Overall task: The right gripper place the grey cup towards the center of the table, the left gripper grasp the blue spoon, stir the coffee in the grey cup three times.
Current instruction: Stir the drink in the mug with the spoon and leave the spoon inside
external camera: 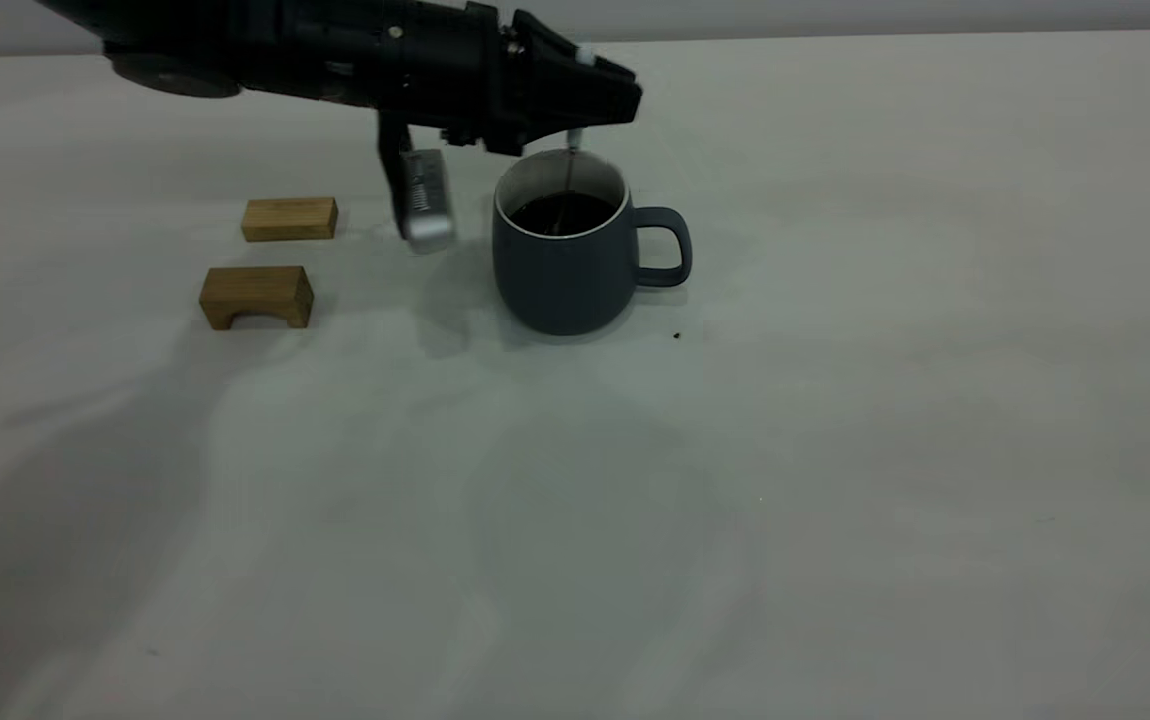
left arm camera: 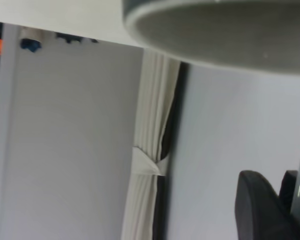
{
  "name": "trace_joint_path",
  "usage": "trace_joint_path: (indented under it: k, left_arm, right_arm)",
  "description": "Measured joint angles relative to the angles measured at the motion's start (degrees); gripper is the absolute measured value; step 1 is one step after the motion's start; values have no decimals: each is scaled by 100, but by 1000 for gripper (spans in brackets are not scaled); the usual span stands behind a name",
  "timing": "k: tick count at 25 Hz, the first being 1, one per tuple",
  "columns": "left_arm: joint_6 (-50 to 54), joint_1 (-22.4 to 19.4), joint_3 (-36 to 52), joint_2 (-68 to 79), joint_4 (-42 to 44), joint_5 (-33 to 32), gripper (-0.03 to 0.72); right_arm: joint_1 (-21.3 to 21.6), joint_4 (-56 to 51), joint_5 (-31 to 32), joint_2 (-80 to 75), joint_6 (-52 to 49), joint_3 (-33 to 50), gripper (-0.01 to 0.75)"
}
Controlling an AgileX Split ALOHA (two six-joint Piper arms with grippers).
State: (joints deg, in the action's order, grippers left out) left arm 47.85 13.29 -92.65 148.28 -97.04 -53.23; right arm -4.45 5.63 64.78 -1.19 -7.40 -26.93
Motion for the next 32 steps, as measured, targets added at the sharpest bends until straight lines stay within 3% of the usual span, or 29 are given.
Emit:
trace_joint_path:
  k: [8,15,26,29,32]
  left_arm:
    - [0,220,0,0,-58,-38,133]
    - [0,26,0,0,270,-472,133]
    - [12,-8,0,13,270,-613,134]
    - [16,-8,0,35,270,-618,174]
    - [18,-8,0,37,270,-625,275]
  right_arm:
    - [0,0,0,0,0,0,529]
    - [0,0,0,0,0,0,529]
    - [0,0,0,0,0,0,529]
    - [0,0,0,0,0,0,529]
    - [0,0,0,0,0,0,529]
